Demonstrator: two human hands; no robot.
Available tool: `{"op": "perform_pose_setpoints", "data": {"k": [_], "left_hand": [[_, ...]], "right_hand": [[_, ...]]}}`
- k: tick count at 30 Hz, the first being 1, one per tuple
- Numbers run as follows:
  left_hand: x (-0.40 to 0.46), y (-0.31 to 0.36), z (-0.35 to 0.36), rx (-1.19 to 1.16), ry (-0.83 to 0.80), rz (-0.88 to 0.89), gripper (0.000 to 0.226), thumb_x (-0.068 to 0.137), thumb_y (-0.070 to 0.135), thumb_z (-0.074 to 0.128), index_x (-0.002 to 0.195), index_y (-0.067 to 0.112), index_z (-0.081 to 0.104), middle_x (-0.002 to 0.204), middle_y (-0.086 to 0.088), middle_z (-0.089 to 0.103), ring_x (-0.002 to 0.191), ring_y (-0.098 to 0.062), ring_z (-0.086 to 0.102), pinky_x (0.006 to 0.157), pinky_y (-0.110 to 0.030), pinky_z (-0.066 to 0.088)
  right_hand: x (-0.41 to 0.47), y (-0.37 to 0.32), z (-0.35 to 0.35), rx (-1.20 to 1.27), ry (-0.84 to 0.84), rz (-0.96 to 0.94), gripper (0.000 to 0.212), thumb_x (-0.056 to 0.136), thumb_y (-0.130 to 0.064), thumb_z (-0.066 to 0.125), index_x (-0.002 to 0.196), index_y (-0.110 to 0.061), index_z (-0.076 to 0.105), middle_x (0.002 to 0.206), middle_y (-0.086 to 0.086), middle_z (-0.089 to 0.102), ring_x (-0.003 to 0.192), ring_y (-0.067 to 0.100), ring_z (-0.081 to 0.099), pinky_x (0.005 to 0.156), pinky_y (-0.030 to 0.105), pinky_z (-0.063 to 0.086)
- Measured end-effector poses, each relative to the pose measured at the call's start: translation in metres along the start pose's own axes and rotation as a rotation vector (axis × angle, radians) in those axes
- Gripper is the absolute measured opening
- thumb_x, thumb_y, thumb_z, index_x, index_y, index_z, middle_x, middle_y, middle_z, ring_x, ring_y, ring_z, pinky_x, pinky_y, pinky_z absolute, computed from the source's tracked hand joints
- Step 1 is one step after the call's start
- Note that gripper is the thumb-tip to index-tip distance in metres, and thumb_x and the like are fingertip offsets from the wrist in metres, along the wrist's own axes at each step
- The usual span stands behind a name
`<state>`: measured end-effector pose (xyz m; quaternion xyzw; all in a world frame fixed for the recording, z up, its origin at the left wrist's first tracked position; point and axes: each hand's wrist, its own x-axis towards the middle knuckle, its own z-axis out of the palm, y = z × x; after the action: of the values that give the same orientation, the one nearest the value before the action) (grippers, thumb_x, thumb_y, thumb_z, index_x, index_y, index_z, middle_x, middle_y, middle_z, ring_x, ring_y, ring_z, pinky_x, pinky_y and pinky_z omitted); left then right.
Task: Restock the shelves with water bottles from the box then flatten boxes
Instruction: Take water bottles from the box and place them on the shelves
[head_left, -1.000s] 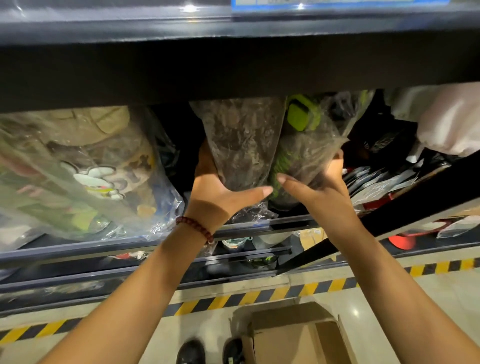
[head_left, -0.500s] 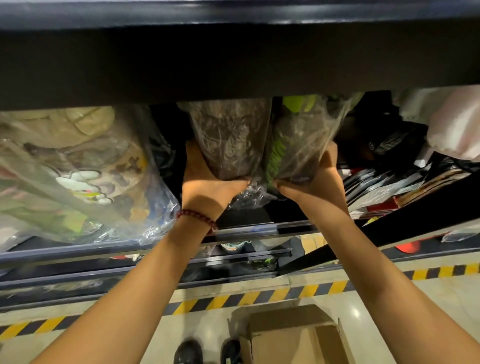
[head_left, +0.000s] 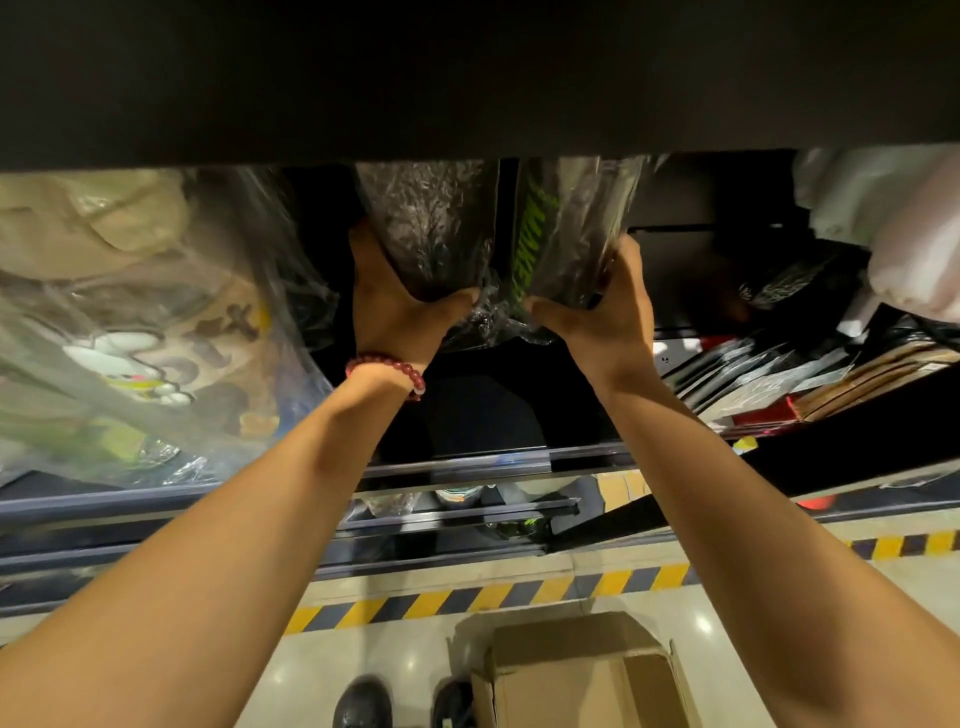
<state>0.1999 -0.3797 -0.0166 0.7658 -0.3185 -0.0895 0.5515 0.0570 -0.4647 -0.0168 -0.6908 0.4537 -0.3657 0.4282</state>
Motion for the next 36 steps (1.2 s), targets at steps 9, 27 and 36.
{"op": "perform_pose_setpoints", "data": {"k": [9,27,36], "left_hand": [[0.003,-0.006,-0.002,-0.002,-0.052,0.0,0.104,0.063,0.016,0.087,0.144,0.006,0.022,0.122,0.008,0.036,0.114,-0.002,0.034,0.079,0.012,0.02],[-0.05,0.04,-0.048,0.139,-0.241,-0.176,0.091,0.06,0.045,0.081,0.138,0.018,0.043,0.132,0.003,0.05,0.121,-0.011,0.048,0.101,-0.021,0.038],[-0.145,0.088,-0.113,0.589,-0.532,0.178,0.072,0.086,0.045,0.062,0.146,0.023,0.029,0.15,0.005,0.033,0.137,-0.015,0.029,0.112,-0.026,0.022]], "right_hand": [[0.006,-0.001,-0.001,0.047,-0.068,0.08,0.08,0.062,-0.011,0.085,0.13,-0.014,0.042,0.116,-0.003,0.058,0.11,0.014,0.056,0.097,0.039,0.049],[-0.04,-0.022,-0.028,-0.017,-0.101,0.203,0.087,0.042,-0.046,0.079,0.118,-0.013,0.054,0.119,0.0,0.058,0.112,0.013,0.056,0.1,0.034,0.047],[-0.181,-0.068,-0.071,-0.528,-0.211,0.022,0.069,0.08,-0.022,0.074,0.138,-0.009,0.042,0.131,0.008,0.049,0.124,0.026,0.043,0.1,0.031,0.035]]}}
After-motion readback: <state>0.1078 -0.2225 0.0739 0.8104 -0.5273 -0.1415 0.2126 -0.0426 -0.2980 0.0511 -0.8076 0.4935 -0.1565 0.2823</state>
